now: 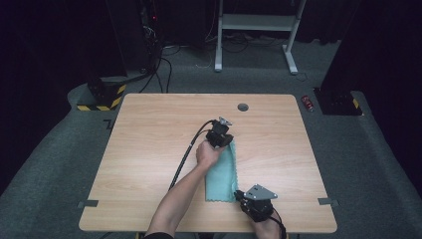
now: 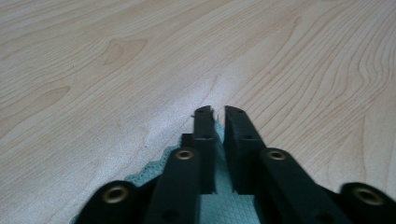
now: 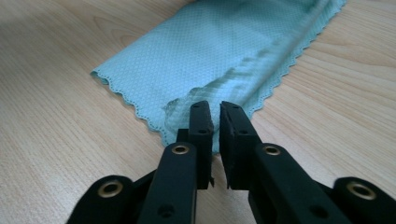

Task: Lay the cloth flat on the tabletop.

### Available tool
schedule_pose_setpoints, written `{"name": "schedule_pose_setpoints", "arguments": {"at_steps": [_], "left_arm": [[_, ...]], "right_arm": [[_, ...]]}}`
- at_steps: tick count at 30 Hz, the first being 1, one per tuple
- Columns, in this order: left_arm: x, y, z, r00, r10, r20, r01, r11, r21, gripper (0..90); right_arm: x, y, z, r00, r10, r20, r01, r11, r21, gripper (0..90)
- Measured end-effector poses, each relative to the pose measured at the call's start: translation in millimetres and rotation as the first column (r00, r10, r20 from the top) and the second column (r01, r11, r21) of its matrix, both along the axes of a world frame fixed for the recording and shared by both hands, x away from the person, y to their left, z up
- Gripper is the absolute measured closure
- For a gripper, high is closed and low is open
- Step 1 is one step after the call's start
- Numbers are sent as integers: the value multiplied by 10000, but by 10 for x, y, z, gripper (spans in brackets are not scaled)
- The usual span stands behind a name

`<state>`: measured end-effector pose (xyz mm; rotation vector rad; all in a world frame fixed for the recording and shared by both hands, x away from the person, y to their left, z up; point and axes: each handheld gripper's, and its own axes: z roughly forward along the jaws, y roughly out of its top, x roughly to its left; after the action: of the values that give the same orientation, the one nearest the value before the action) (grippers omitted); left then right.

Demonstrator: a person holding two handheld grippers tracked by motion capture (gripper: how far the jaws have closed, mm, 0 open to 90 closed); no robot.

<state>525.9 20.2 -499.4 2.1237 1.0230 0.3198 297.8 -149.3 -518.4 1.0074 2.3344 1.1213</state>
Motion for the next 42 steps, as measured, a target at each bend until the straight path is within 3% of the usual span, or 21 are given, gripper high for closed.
{"name": "schedule_pose_setpoints", "arguments": {"at_steps": [6, 13, 17, 21, 26, 30, 35, 40, 42], "left_arm": [[-47, 62, 81, 9999, 37, 145, -35, 9999, -158, 669], [-245, 326, 152, 9994, 141, 324, -135, 9998, -161, 616], [-406, 502, 110, 9995, 111, 284, -112, 9999, 48, 608], [-536, 636, 16, 9995, 309, 46, -309, 9995, -35, 603], [-620, 750, -86, 9985, 541, 12, -541, 9984, 157, 598], [-628, 822, -135, 9974, 723, 48, -725, 9957, 580, 598], [-656, 918, -127, 9960, 892, 53, -893, 9940, 639, 597], [-831, 944, -20, 9975, 657, 249, -660, 9978, 113, 584], [-938, 925, 4, 9986, 411, 322, -414, 9991, 112, 577]], "right_arm": [[39, -66, 64, 9997, -167, 170, 165, 9998, 125, 804], [271, -78, 184, 9994, -154, 306, 152, 9998, 89, 804], [439, 20, 196, 9997, 91, 222, -84, 9995, -319, 799], [557, 102, 150, 9994, 300, 143, -292, 9979, -575, 793], [672, 135, 51, 9991, 249, -332, -273, 9970, -727, 773], [699, 133, -8, 9984, 241, -504, -288, 9952, -940, 748], [691, 96, 5, 9986, 166, -495, -216, 9945, -1027, 730], [627, 90, 63, 9988, 323, -364, -353, 9957, -851, 718], [597, 94, 82, 9984, 442, -355, -470, 9954, -831, 713]]}}
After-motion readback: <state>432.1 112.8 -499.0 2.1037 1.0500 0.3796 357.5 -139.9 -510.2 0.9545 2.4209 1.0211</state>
